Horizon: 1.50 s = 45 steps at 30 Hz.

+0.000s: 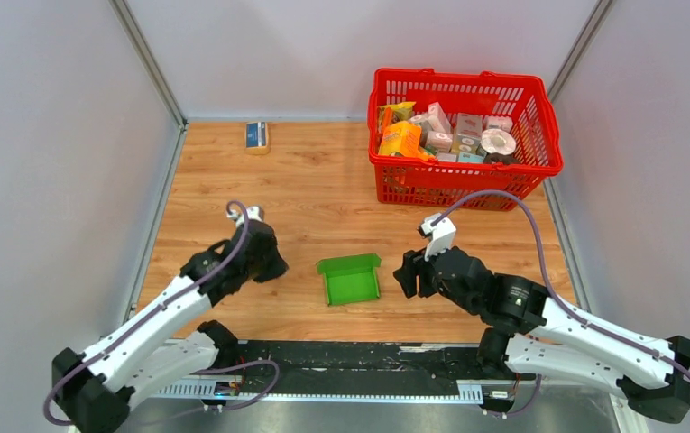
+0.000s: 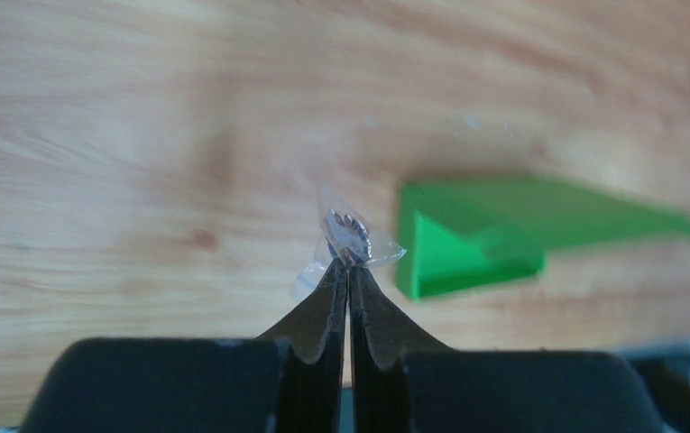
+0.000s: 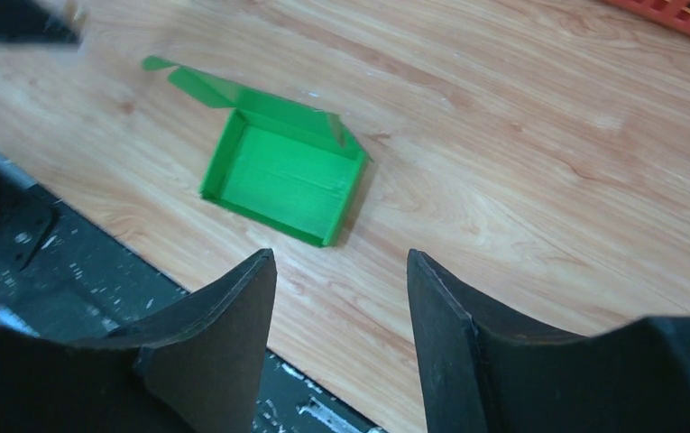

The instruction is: Fold the paper box

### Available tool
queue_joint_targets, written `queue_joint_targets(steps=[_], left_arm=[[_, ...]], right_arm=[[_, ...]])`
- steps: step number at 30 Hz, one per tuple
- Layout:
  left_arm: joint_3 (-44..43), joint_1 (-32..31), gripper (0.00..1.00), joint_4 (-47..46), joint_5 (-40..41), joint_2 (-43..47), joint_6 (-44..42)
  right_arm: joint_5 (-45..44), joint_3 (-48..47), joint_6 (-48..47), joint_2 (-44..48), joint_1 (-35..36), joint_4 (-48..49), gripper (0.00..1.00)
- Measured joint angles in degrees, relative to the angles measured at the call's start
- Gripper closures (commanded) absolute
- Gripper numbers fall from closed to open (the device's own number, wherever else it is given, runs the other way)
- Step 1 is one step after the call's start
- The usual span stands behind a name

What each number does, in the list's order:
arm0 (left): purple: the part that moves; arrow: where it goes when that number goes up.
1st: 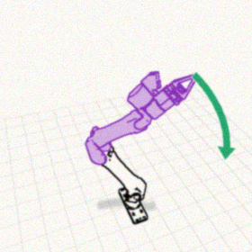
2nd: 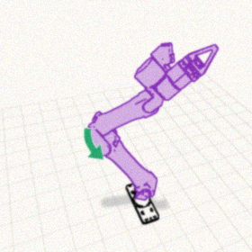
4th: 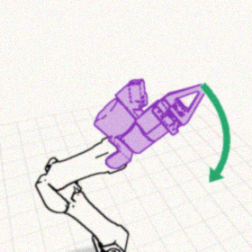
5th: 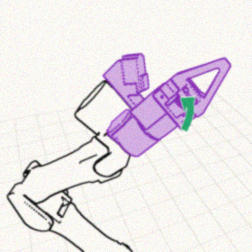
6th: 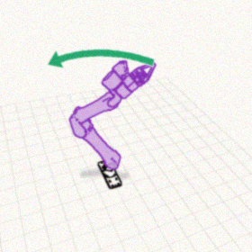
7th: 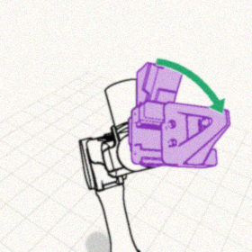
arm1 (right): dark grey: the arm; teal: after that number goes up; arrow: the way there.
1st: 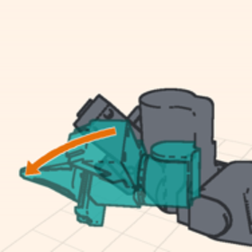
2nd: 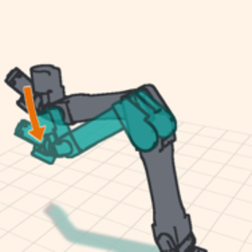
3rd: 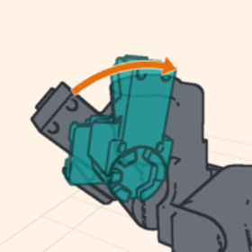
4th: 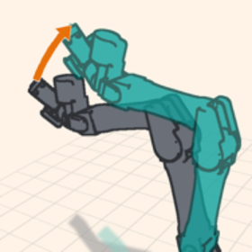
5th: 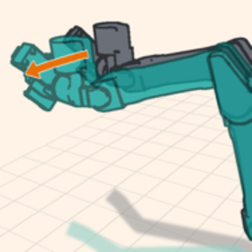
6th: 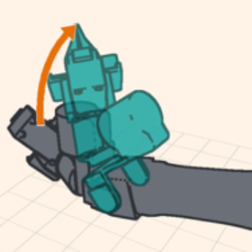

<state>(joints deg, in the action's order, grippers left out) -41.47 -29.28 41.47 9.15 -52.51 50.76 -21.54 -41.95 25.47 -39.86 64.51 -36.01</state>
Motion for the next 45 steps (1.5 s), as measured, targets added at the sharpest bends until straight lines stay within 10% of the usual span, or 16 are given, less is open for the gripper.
queue_joint_targets(steps=[5,12,20,33,45], left_arm=[[3.41,-23.67,0.91,-2.58,3.89,4.44,6.93],[-5.92,-36.44,0.89,-10.58,6.51,-16.33,5.14],[-15.61,-37.31,0.37,-12.48,11.1,-27.23,-3.45],[0.7,-35.52,0.32,-9.38,16.94,0.09,-12.41],[3.56,-28.83,0.37,-11.74,15.26,-1.51,-19.08]], right_arm=[[-0.66,0.48,0.92,-3.76,-4.85,-0.2,0.41],[8.37,4.26,3.15,-1.51,-18.43,-0.22,0.41],[14.32,5.11,4.52,-0.39,-20.35,-0.09,0.39],[26.4,5.46,-1.4,-18.97,-20.35,9.38,0.52],[19.74,1.99,-2.8,-25.27,-15.37,12.55,0.65]])
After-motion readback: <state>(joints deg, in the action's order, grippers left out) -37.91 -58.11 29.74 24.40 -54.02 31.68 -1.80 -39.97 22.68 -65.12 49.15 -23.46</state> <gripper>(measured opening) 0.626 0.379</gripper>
